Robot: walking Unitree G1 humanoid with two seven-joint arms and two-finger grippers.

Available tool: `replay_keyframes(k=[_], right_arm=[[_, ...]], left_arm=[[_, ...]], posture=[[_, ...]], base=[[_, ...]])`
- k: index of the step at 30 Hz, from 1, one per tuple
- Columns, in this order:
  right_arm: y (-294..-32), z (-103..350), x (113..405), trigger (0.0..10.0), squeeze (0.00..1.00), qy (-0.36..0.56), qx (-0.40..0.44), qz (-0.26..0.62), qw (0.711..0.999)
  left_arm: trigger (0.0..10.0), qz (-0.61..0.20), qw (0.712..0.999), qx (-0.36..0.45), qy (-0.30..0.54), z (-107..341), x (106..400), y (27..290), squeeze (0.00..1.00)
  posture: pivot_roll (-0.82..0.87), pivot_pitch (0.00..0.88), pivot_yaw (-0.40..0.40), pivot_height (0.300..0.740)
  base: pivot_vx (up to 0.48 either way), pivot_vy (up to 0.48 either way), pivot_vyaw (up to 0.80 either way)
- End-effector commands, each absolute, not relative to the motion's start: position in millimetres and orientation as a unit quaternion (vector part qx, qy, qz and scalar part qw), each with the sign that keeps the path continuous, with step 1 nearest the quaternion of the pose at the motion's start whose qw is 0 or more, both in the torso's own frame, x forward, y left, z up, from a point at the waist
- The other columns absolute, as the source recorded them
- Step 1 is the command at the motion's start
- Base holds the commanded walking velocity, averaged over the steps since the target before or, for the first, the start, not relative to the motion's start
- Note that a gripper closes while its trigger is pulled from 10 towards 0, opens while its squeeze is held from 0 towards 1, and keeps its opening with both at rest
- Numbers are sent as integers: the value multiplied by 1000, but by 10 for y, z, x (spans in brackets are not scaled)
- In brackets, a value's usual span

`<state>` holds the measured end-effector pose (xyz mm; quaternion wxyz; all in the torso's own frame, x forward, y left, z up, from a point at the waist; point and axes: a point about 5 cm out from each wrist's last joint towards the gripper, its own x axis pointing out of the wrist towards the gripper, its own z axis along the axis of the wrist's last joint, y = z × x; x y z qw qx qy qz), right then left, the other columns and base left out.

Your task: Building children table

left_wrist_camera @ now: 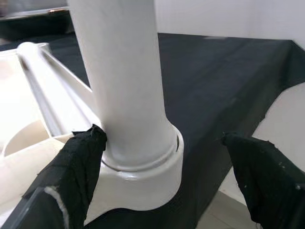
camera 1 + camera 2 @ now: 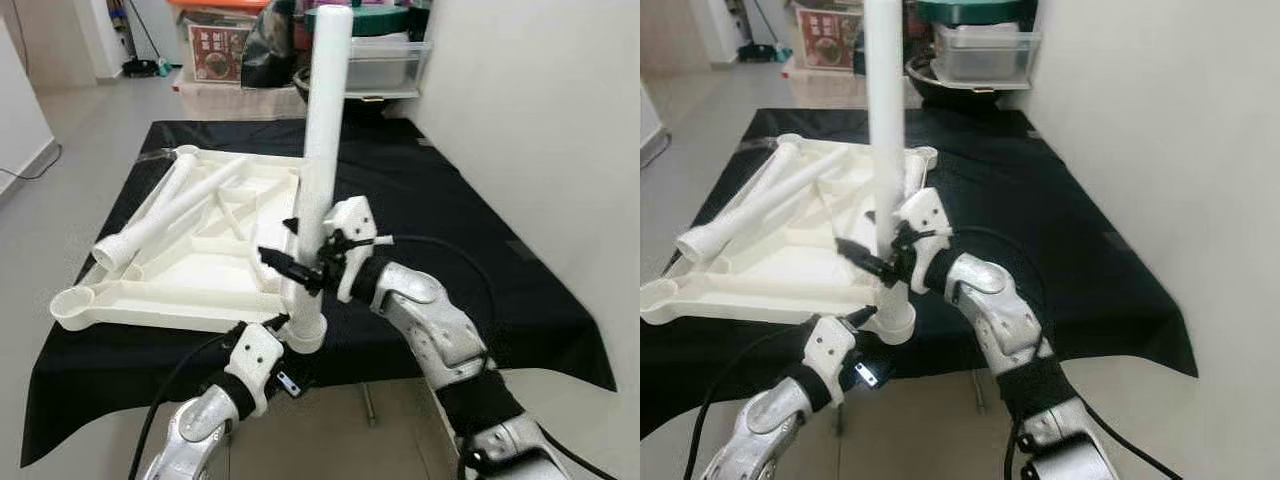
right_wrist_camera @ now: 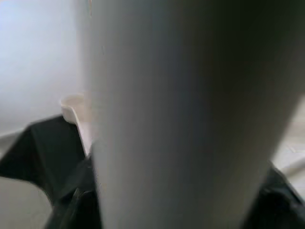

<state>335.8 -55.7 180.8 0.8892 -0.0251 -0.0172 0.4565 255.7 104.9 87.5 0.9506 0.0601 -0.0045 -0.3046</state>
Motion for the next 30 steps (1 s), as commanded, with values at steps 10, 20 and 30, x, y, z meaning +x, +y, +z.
replay_keyframes(k=[10,20,30], right_arm=[[-1370,1511,3793,0,0,92,17,1,996],[-818,1635,3542,10000,0,36,60,62,996],[-790,2028,3555,10000,0,-33,69,140,987]], left_arm=[[10000,-305,950,63,0,839,2509,1048,0],[10000,-313,948,63,1,836,2514,1024,0],[10000,-313,948,65,4,818,2529,1055,0]], posture=[[66,0,-87,740],[44,0,-62,740],[36,0,-65,740]], base=[[0,0,0],[0,0,0],[0,0,0]])
